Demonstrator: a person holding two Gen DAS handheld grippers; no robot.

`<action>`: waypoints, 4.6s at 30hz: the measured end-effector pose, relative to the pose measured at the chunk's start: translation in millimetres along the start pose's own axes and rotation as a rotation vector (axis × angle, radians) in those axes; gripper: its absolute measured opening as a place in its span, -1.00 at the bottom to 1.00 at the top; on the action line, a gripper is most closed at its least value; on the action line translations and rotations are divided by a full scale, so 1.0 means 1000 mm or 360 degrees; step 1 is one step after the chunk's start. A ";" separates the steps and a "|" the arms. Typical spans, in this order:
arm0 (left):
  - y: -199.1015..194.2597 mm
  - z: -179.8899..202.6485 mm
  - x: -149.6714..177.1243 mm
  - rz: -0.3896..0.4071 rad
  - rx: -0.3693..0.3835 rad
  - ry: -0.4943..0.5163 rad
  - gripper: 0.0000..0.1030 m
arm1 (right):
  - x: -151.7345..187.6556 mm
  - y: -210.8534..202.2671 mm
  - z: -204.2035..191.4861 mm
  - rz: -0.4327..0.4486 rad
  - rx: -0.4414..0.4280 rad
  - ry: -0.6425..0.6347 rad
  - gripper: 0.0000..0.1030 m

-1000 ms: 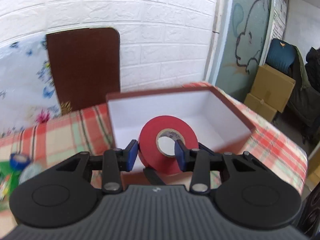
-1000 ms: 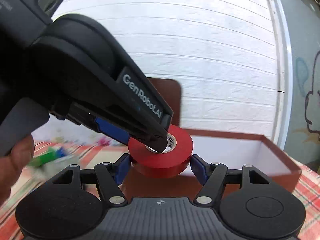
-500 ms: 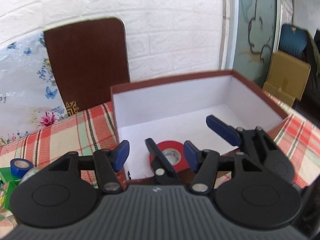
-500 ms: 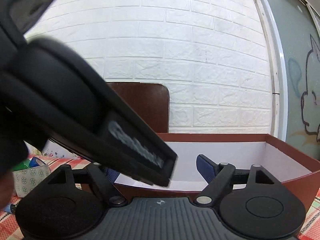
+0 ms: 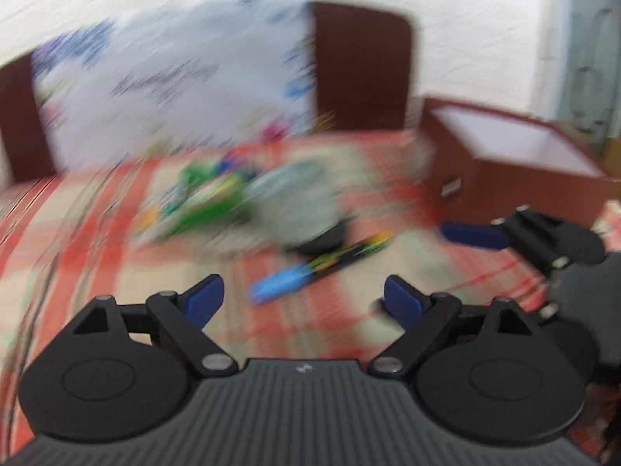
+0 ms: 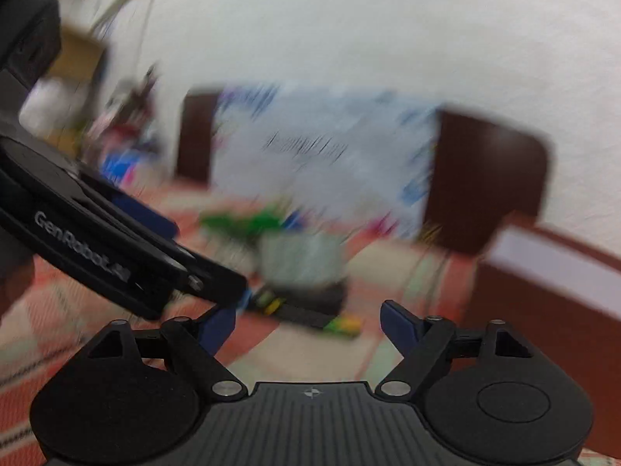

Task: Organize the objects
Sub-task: 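Move the right gripper to the blue-capped marker, then grasp the blue-capped marker with the right gripper, then take the marker with the left gripper and drop it into the brown box, then grasp the clear tape roll with the right gripper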

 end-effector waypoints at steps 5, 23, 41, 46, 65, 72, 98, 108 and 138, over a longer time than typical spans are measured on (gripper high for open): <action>0.018 -0.066 0.043 -0.0076 -0.0209 -0.0131 0.91 | -0.012 -0.008 -0.004 -0.0143 -0.0043 0.0123 0.26; 0.010 -0.073 0.051 0.0014 -0.0113 -0.0202 0.97 | -0.014 -0.033 -0.092 -0.0407 0.0061 -0.0349 -0.90; 0.014 -0.071 0.052 -0.0004 -0.0110 -0.0169 1.00 | -0.031 0.024 -0.016 -0.0859 -0.0416 0.0035 -0.54; 0.013 -0.071 0.051 -0.0014 -0.0092 -0.0186 1.00 | -0.017 -0.033 -0.028 -0.0763 -0.0422 0.0301 -0.65; 0.031 0.037 0.006 -0.0547 0.0310 -0.0357 -0.41 | -0.002 -0.107 -0.067 -0.0174 0.0043 0.0647 -0.68; 0.017 0.084 -0.048 -0.0432 0.0418 -0.0269 -0.48 | -0.023 -0.131 -0.042 0.0083 0.0266 0.0524 -0.69; 0.106 0.288 -0.123 -0.0103 0.0688 0.0170 -0.14 | 0.016 -0.131 0.185 0.0455 0.1231 0.0323 -0.28; 0.021 0.158 -0.116 0.0228 0.0365 0.0163 0.10 | 0.017 -0.138 0.184 0.0473 0.1232 0.0302 -0.12; 0.014 -0.137 0.047 0.0010 -0.0452 -0.0300 0.96 | -0.054 0.046 0.015 -0.0410 0.0391 0.0691 -0.81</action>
Point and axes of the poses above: each gripper's, at about its wrist camera, not at the fingertips, and y roughly the way its jaws point, z to its right, x to its underside, the point moved 3 cm from there along y, roughly the way its jaws point, and after that the axes turned 10 degrees about z, right-handed, at the moved point
